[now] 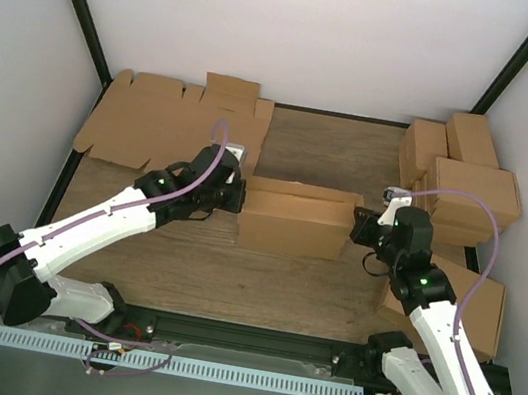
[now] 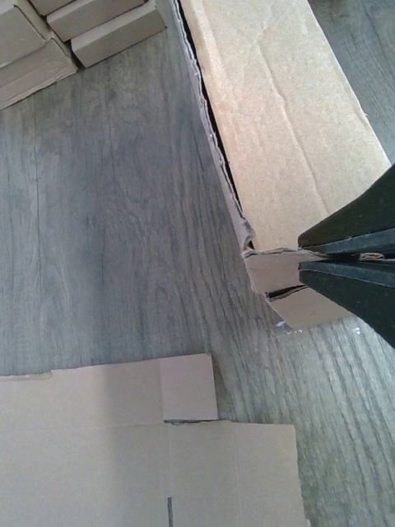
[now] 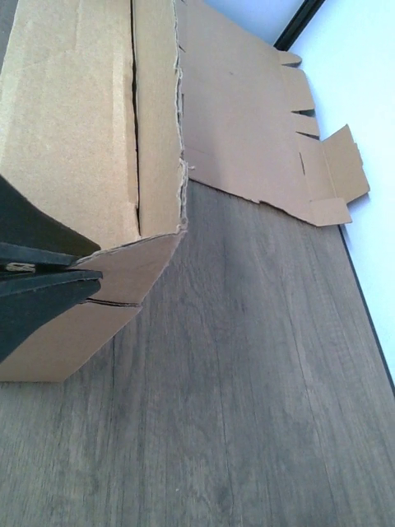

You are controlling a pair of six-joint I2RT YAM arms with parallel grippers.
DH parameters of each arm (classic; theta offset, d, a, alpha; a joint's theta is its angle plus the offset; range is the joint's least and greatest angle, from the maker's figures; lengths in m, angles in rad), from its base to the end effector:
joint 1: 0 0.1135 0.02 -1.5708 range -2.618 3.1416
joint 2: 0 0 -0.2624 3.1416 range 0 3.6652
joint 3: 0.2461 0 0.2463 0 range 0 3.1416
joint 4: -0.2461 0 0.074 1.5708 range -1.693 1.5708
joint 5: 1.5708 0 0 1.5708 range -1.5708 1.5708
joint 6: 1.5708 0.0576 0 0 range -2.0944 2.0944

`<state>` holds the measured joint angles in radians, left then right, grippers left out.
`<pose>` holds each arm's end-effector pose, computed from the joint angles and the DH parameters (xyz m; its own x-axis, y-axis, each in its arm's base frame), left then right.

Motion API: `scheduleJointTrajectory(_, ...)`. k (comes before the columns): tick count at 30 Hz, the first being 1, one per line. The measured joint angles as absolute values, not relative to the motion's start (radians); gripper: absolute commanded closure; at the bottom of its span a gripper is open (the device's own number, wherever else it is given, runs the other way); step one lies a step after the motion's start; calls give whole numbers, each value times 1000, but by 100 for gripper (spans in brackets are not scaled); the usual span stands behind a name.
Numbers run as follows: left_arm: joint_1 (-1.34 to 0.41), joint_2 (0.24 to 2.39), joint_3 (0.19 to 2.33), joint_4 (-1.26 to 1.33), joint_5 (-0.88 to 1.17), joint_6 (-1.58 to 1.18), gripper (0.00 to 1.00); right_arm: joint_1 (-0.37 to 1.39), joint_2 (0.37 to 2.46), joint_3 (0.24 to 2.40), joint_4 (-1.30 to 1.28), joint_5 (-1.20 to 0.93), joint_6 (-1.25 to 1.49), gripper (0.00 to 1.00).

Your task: Fold the paper box

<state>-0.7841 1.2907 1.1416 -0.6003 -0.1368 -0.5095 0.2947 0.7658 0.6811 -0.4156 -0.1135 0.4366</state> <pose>0.2098 -0.1982 0.3002 -0.7278 0.0435 -0.6844 0.3138 0.9085 -0.2760 0.1791 0.0612 0.2720 -0.5782 0.2636 -0.7722 -0.1536 0.8943 0.4203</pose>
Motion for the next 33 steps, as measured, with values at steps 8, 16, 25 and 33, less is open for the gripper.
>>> scheduleJointTrajectory(8, -785, 1289, 1141, -607, -173, -490, 96, 314, 739, 636, -356, -114, 435, 99)
scheduleJointTrajectory(16, -769, 1289, 1143, -623, -226, -461, 96, 369, 715, 612, -338, -110, 488, 99)
scheduleJointTrajectory(25, -741, 1266, 1121, -622, -244, -452, 96, 515, 728, 604, -308, 16, 547, 99)
scheduleJointTrajectory(33, -741, 1241, 1084, -589, -240, -456, 96, 533, 730, 598, -293, 51, 559, 98)
